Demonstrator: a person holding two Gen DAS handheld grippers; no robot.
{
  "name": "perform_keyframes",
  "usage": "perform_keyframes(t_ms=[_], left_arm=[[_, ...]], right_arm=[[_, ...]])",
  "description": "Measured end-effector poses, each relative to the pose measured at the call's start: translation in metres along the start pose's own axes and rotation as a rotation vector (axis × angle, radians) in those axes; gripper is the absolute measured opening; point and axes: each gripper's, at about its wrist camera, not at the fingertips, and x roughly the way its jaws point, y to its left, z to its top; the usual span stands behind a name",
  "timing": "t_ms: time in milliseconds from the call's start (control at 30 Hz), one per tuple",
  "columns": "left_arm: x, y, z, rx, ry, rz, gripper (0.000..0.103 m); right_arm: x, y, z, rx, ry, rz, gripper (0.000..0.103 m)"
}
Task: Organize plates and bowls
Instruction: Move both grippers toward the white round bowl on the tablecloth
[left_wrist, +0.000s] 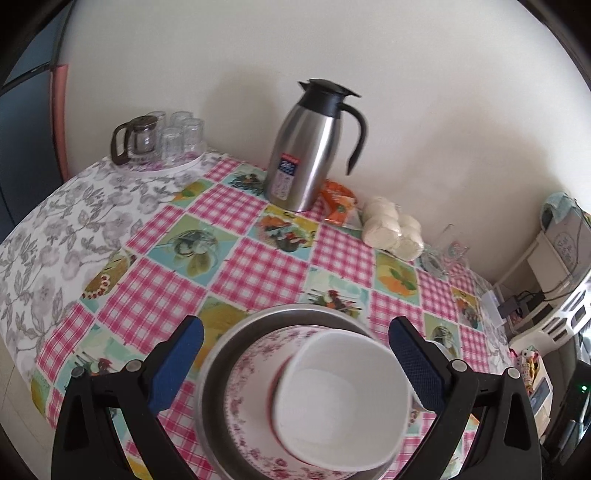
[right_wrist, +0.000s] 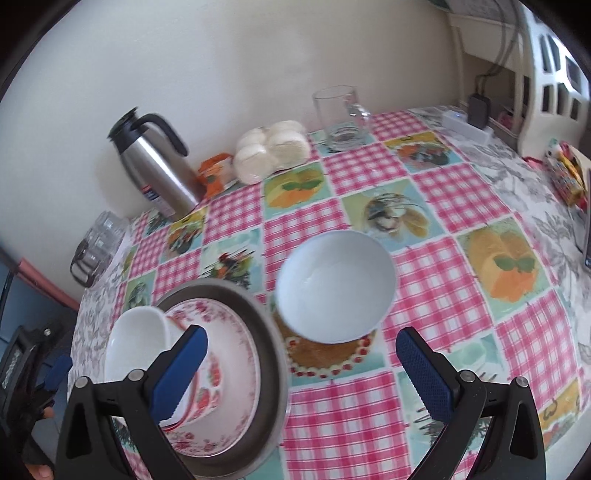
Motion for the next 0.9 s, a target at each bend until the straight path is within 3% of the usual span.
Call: perform_keyframes(t_ms=[300,667,900], left_arm=[[-0.011,-0.064,-0.009,0.157,-0.024,-0.122,0.100],[-0.004,-0.131,-0.033,0.278,0.069,-0.244,0.100],[0.008,-0.156,-0.054,0.264,0.154,-0.285,0.100]], right_arm=[[-0.007,-0.061,0.012,0.126,-0.020,-0.033,0.103],[-0.011,-0.109,0.018,0.207,-0.034,-0.067,0.103],[-0.013,-0.133,0.020,0.259,-0.044,-0.072,0.103]])
